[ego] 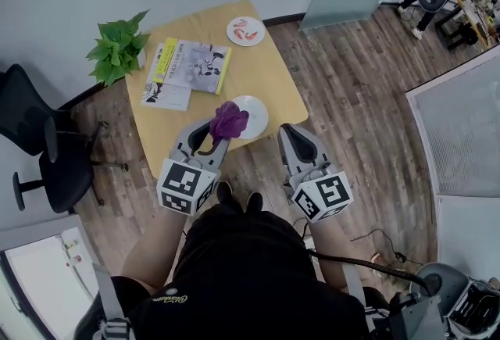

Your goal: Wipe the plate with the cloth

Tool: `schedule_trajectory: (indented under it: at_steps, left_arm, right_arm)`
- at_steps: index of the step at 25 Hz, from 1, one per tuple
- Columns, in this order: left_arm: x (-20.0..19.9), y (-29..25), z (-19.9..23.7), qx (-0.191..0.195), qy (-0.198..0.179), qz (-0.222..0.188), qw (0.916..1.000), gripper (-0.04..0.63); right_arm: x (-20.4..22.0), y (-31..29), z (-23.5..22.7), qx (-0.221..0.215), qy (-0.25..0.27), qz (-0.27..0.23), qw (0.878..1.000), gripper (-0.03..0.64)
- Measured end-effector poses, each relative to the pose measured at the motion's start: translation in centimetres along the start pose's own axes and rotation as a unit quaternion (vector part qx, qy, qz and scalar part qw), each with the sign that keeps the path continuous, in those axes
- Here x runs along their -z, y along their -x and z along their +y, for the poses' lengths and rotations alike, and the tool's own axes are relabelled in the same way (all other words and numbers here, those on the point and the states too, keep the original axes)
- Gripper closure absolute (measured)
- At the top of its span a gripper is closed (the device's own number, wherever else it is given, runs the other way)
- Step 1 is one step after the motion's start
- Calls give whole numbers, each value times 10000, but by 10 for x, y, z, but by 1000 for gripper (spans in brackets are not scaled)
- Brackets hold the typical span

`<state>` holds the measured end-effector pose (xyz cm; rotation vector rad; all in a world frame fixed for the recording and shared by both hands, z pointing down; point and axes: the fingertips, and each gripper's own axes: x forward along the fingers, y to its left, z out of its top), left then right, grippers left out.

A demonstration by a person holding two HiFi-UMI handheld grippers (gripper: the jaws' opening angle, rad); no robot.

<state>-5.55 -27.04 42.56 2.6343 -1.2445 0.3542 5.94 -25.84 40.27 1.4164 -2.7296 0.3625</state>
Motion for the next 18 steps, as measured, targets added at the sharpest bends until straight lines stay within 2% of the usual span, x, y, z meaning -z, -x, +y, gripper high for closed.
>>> schedule_trajectory:
  at_steps: [6, 18]
  left_arm:
    - [5, 6, 2, -33, 13, 46, 10000, 479]
    - [8, 11, 6, -66, 62, 56, 9999, 479]
  right_arm:
    - [0, 2, 1, 84, -37, -33, 10000, 595]
    - [1, -2, 7, -31, -5, 50, 10000, 595]
